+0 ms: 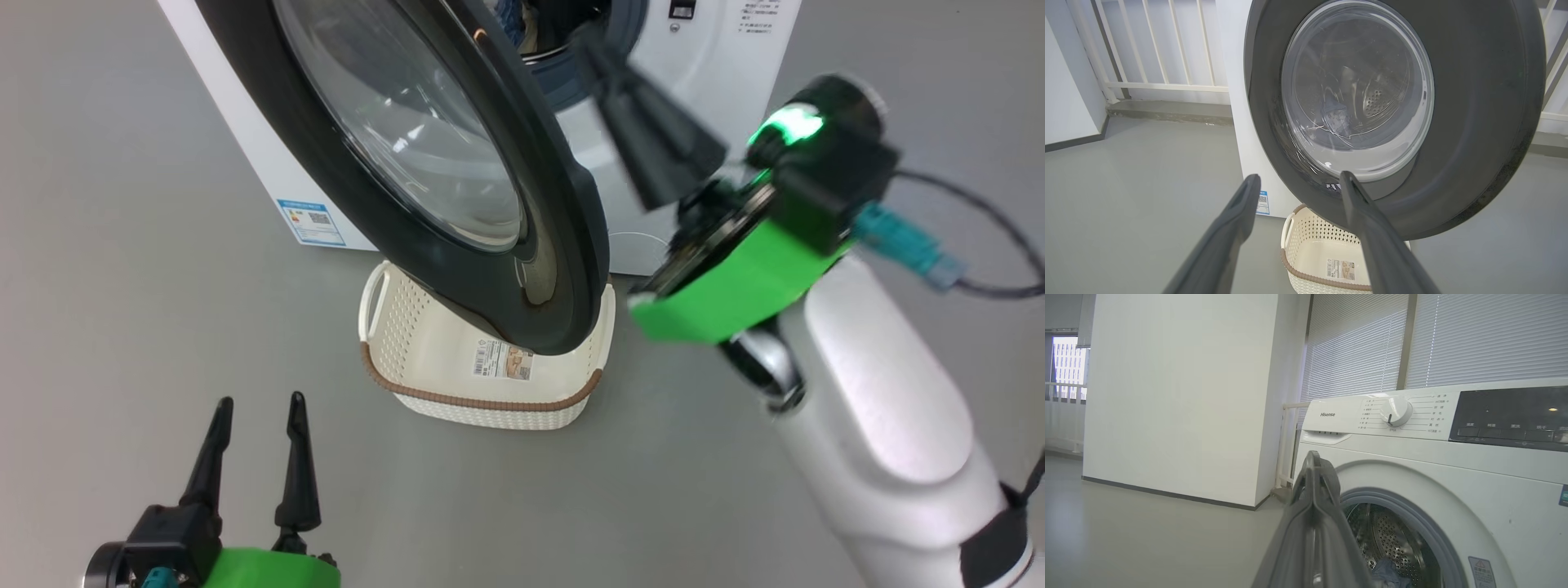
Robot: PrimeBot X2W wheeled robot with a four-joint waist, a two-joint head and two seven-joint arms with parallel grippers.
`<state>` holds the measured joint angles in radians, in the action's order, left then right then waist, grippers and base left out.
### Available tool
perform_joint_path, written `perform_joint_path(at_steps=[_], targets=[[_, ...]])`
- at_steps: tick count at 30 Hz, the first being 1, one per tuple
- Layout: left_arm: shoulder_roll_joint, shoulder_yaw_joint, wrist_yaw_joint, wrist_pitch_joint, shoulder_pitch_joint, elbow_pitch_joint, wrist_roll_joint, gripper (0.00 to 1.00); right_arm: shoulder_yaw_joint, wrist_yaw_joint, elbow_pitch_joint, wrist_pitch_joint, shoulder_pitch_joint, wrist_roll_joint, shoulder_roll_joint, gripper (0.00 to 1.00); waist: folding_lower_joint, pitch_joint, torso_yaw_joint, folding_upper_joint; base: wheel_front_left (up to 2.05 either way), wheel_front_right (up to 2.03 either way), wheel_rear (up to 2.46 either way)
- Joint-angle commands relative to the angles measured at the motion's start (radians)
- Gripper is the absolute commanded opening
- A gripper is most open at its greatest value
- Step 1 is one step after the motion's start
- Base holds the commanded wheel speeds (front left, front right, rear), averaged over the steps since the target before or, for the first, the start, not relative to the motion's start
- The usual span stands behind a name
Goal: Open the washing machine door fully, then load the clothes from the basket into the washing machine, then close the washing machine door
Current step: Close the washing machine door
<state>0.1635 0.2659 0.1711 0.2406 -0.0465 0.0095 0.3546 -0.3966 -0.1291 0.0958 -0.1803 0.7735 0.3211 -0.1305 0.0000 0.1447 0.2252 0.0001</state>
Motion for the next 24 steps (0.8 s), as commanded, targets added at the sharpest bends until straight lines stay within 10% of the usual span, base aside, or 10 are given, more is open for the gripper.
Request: perform_joint_path(at_steps=[1, 24], targets=[[0.017, -0.032, -0.004, 0.011, -0.037, -0.020, -0.004, 1.00, -0.051, -0.002, -0.058, 0.038, -0.035, 0.022, 0.025, 0.00, 0.0000, 0.002, 0.003, -0.0001, 0.00, 0.00, 0.00], [0.006, -0.029, -0.010, 0.018, -0.061, -0.003, 0.001, 1.00, -0.235, -0.002, 0.233, 0.084, -0.084, 0.113, 0.031, 0.00, 0.0000, 0.033, 0.002, -0.0001, 0.00, 0.00, 0.00]])
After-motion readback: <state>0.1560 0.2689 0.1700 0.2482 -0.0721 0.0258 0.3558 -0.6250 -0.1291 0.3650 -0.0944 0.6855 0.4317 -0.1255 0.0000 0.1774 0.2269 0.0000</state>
